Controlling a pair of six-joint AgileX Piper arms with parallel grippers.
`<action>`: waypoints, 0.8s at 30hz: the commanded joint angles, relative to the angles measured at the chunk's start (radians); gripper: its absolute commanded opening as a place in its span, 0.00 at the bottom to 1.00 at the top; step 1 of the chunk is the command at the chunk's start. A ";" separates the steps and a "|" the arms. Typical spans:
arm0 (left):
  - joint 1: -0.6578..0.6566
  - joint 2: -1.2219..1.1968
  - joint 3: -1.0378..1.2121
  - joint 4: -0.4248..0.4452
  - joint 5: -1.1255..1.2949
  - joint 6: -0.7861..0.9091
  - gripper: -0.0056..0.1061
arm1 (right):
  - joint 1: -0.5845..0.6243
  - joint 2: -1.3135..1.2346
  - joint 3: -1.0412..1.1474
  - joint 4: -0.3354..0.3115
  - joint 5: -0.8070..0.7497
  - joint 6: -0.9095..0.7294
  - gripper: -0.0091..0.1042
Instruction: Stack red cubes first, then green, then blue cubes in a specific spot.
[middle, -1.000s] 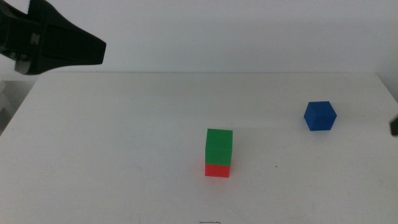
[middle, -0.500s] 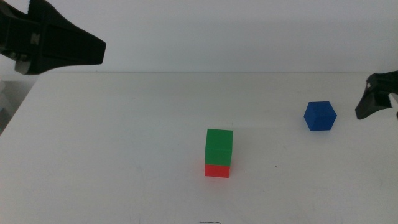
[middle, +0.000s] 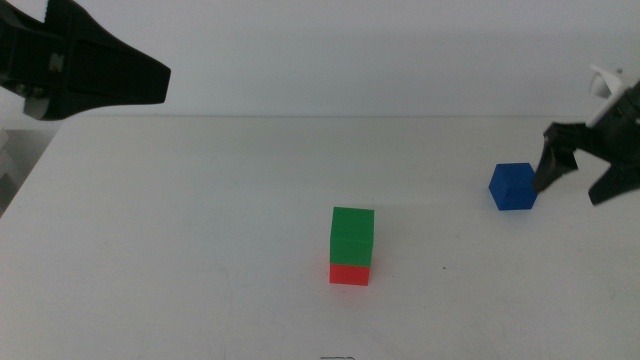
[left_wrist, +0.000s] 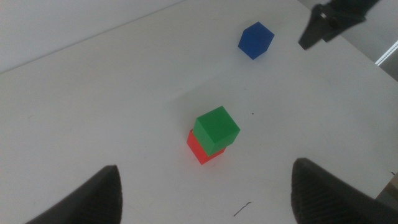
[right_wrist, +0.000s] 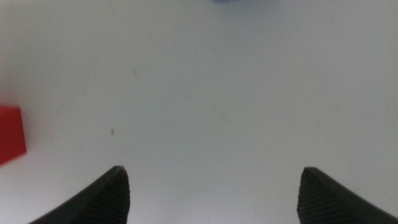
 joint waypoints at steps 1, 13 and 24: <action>0.002 -0.015 -0.025 -0.050 -0.046 -0.002 0.87 | -0.003 -0.022 -0.088 -0.007 0.018 -0.002 0.91; 0.002 -0.015 -0.025 -0.050 -0.046 -0.002 0.87 | 0.094 0.174 -0.370 -0.237 0.013 0.082 0.91; 0.002 -0.015 -0.025 -0.050 -0.046 -0.002 0.87 | 0.128 0.305 -0.443 -0.297 -0.021 0.102 0.91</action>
